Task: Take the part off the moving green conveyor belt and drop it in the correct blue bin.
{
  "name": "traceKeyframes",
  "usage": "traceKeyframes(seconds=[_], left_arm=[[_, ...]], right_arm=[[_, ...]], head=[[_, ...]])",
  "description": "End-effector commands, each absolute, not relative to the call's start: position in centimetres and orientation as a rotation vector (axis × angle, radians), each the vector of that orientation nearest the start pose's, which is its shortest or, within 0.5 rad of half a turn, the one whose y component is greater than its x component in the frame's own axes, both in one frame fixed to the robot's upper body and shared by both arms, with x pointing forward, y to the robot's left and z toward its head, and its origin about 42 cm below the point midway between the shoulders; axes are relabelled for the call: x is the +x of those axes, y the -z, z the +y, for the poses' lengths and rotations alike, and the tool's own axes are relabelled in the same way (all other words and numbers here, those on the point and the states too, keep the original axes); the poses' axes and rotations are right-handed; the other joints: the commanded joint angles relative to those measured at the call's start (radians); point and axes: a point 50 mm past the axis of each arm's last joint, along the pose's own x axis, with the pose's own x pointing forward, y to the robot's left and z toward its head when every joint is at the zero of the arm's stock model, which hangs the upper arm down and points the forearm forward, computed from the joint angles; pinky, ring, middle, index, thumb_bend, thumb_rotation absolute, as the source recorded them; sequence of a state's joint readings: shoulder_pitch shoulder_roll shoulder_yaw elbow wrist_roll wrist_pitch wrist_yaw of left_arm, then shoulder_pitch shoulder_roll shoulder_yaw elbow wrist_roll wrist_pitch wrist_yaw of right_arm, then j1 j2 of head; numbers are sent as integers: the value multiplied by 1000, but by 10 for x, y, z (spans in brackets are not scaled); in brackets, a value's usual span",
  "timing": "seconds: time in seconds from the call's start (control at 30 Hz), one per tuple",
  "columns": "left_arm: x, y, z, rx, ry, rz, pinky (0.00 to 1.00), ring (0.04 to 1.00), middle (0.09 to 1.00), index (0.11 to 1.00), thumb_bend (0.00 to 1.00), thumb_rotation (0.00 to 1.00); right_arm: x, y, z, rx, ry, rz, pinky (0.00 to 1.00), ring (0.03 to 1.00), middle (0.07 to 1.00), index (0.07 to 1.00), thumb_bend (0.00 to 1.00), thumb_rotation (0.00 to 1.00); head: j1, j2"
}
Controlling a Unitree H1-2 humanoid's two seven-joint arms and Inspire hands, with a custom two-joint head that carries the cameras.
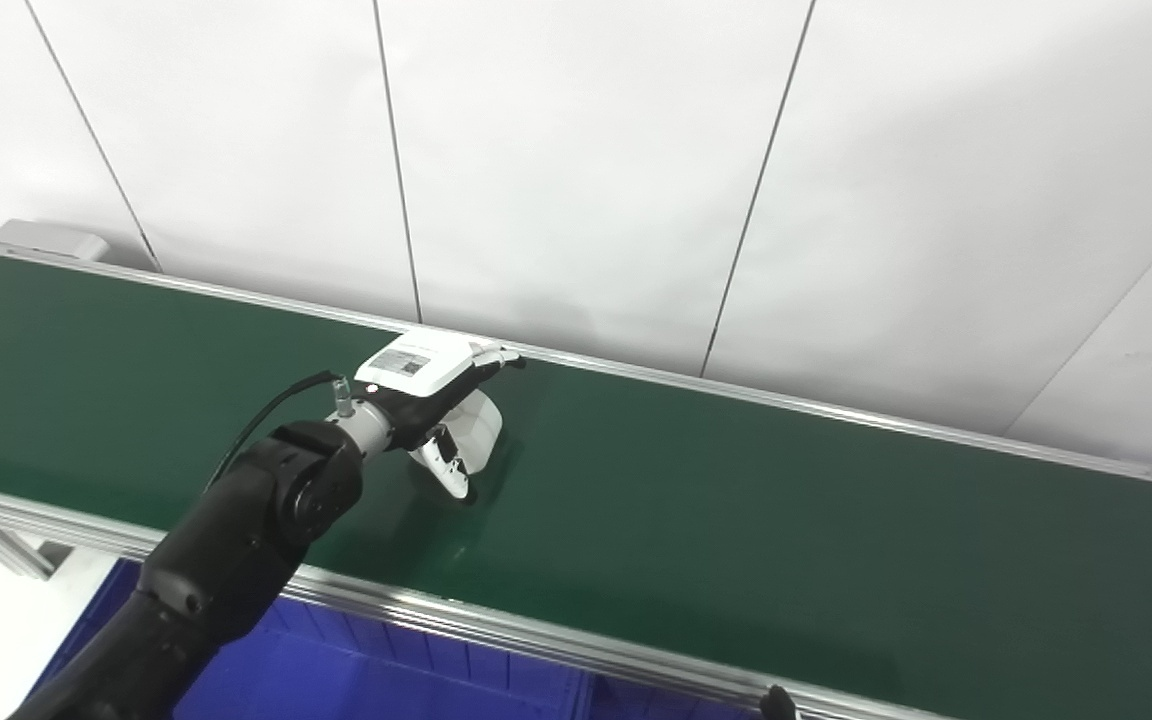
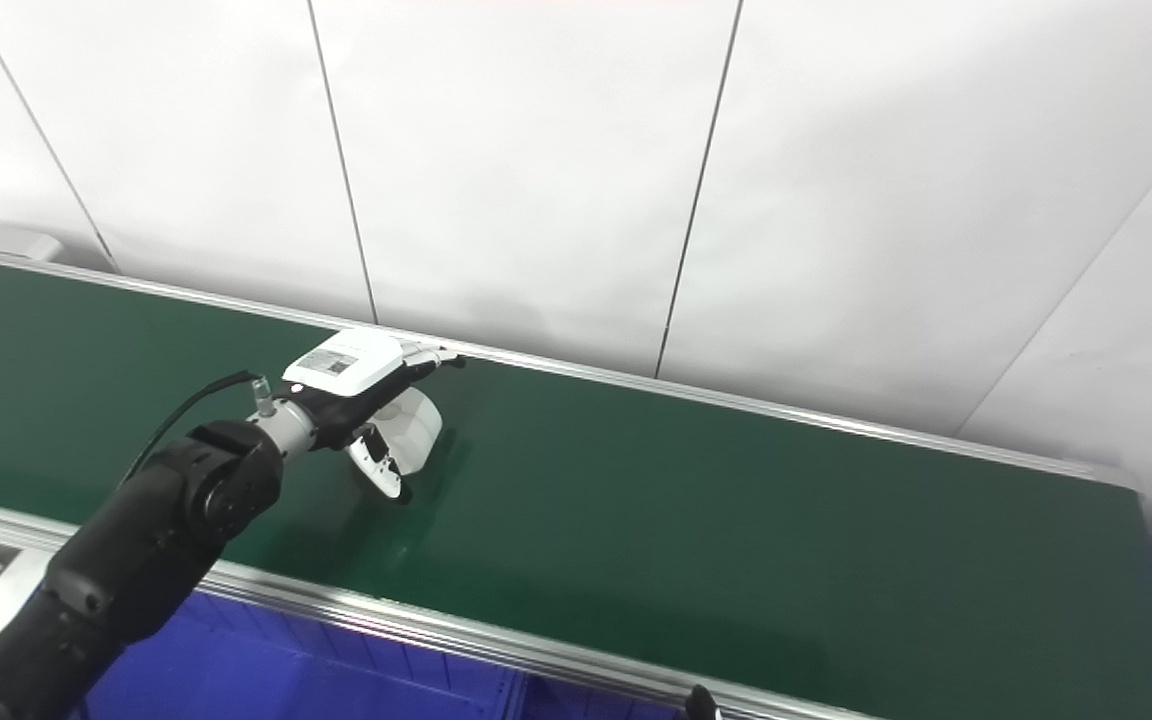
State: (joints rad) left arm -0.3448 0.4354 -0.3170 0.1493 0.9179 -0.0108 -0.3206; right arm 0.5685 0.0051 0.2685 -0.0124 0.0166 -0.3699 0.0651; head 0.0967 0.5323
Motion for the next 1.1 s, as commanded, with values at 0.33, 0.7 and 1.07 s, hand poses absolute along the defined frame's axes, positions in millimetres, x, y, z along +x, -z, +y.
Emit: traceKeyframes(seconds=[0.33,0.7,1.07], left_arm=[[411,-154,264,1470,340,-176,522,550,625,569,735,23],[409,-152,248,1347,464,-122,231,298,403,495,520,0],[399,-157,247,1252,443,-165,301,353,427,498,523,0]], right_arm=[[72,-41,-152,132,-151,110,1000,979,1000,1000,740,1000],[71,-45,-149,142,-150,111,988,972,1000,1000,723,1000],[69,-47,-147,159,-147,120,967,968,1000,1000,725,1000]], head=[[-6,10],[-14,19],[-6,26]])
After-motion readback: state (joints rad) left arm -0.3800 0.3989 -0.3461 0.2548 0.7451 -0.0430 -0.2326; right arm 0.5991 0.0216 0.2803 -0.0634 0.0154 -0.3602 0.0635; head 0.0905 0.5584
